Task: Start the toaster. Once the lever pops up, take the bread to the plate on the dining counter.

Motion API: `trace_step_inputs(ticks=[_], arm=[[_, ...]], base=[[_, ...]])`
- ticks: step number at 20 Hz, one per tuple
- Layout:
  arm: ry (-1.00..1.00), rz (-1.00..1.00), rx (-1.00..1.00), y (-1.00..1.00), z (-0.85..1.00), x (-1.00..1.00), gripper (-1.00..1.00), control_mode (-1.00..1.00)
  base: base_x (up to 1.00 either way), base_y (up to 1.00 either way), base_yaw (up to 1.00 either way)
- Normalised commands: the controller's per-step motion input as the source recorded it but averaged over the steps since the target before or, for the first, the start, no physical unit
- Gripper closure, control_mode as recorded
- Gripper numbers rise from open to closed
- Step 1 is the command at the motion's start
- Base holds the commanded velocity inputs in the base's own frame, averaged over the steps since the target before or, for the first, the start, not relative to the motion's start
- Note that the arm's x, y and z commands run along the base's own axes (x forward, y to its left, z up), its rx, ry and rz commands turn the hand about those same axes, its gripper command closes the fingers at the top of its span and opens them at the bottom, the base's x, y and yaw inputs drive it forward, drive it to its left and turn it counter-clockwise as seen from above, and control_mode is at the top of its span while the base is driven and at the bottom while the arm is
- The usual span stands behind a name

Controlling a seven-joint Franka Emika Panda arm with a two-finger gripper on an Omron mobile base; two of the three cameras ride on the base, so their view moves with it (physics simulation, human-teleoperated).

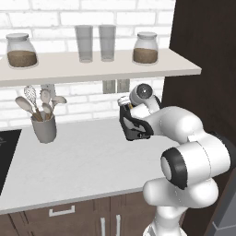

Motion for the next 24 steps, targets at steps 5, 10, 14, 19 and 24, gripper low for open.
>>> trace_step_inputs(ticks=[5,10,14,19,24], arm=[[0.0,0.0,0.0,0.0,0.0,0.0,-1.0,-1.0],[0.0,0.0,0.0,0.0,0.0,0.0,-1.0,-1.0],[0.0,0.0,0.0,0.0,0.0,0.0,-1.0,-1.0],[0.0,0.0,0.0,0.0,0.0,0.0,-1.0,-1.0],[0.0,0.0,0.0,0.0,0.0,0.0,-1.0,-1.0]], base=[[0.0,0.0,0.0],[0.0,0.0,0.0],[0.0,0.0,0.0],[0.0,0.0,0.0],[0.0,0.0,0.0]])
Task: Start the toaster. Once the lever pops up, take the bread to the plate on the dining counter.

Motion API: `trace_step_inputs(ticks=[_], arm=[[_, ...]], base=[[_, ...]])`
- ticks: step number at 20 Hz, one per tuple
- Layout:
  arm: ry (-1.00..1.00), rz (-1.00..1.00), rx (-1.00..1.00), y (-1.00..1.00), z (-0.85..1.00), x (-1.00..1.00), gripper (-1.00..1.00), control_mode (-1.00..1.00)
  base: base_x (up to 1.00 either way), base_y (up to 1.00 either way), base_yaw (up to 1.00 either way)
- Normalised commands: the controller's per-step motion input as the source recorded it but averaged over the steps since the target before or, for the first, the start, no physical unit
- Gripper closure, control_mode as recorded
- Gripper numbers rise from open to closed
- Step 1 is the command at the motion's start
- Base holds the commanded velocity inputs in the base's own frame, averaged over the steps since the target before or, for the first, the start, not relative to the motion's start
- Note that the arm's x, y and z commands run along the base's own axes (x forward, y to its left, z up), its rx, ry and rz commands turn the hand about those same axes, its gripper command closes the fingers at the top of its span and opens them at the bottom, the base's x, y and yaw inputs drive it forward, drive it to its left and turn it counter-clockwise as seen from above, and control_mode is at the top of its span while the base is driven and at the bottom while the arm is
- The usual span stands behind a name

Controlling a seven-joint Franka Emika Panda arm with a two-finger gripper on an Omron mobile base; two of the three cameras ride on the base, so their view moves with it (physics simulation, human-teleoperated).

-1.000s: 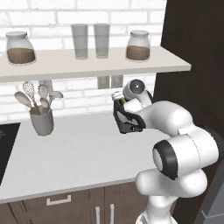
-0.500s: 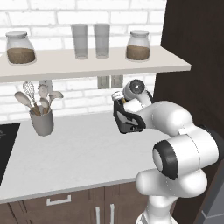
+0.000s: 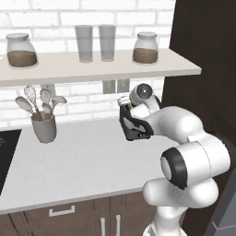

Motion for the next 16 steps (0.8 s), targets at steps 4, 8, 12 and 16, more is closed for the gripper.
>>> trace_step_inputs(ticks=[4,8,12,16], arm=[[0.0,0.0,0.0,0.0,0.0,0.0,-1.0,-1.0],[0.0,0.0,0.0,0.0,0.0,0.0,-1.0,-1.0],[0.0,0.0,0.0,0.0,0.0,0.0,-1.0,-1.0],[0.0,0.0,0.0,0.0,0.0,0.0,-1.0,-1.0]], base=[[0.0,0.0,0.0],[0.0,0.0,0.0],[0.0,0.0,0.0],[0.0,0.0,0.0]])
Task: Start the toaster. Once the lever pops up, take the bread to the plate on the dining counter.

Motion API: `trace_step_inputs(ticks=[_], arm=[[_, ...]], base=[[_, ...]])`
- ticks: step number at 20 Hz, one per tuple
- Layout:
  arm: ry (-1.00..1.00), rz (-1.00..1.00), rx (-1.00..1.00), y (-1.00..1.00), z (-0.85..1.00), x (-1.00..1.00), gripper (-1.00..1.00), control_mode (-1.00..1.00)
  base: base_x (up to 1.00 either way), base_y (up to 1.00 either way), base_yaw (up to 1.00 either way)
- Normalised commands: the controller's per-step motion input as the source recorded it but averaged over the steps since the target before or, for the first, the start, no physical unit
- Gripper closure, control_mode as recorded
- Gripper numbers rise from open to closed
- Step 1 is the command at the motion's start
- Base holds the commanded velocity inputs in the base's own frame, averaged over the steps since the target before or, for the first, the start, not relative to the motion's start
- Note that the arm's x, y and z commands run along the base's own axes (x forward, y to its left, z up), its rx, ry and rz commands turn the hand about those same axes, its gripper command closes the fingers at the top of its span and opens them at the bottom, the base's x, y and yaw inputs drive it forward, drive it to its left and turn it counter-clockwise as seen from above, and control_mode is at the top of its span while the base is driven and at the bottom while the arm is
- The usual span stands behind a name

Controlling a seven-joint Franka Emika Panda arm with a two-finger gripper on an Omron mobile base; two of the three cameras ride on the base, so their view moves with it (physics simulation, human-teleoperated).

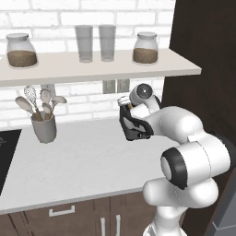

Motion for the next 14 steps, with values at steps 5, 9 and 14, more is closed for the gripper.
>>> trace_step_inputs(ticks=[5,9,14], arm=[[0.0,0.0,0.0,0.0,0.0,0.0,-1.0,-1.0],[0.0,0.0,0.0,0.0,0.0,0.0,-1.0,-1.0],[0.0,0.0,0.0,0.0,0.0,0.0,-1.0,-1.0]], base=[[0.0,0.0,0.0],[0.0,0.0,0.0],[0.0,0.0,0.0]])
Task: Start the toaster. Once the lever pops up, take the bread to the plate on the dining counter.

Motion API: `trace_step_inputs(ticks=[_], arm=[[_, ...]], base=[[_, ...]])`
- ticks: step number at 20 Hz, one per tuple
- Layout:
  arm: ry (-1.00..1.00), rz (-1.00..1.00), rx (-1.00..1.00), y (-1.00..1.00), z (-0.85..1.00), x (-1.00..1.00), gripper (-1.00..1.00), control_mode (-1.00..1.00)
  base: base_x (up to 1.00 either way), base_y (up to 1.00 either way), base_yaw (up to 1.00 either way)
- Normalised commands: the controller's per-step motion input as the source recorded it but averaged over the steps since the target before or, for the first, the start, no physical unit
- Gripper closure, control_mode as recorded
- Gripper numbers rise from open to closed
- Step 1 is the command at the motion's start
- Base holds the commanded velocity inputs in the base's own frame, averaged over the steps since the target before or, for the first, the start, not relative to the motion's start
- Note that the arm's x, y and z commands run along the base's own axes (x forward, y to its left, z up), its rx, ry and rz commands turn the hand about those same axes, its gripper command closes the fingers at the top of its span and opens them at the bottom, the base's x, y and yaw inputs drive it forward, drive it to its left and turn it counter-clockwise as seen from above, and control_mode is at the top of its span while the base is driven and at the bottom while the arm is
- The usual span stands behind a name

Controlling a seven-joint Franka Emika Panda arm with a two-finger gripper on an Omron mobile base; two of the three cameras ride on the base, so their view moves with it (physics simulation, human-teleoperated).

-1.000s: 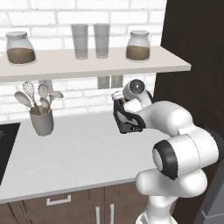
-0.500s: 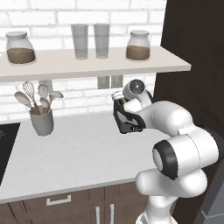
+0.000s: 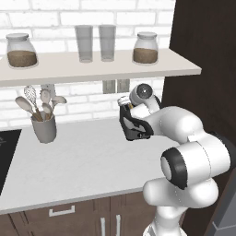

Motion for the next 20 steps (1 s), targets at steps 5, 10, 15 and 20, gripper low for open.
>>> trace_step_inputs(ticks=[5,10,15,20], arm=[[0.0,0.0,0.0,0.0,0.0,0.0,-1.0,-1.0],[0.0,0.0,0.0,0.0,0.0,0.0,-1.0,-1.0],[0.0,0.0,0.0,0.0,0.0,0.0,-1.0,-1.0],[0.0,0.0,0.0,0.0,0.0,0.0,-1.0,-1.0]], base=[[0.0,0.0,0.0],[0.0,0.0,0.0],[0.0,0.0,0.0],[0.0,0.0,0.0]])
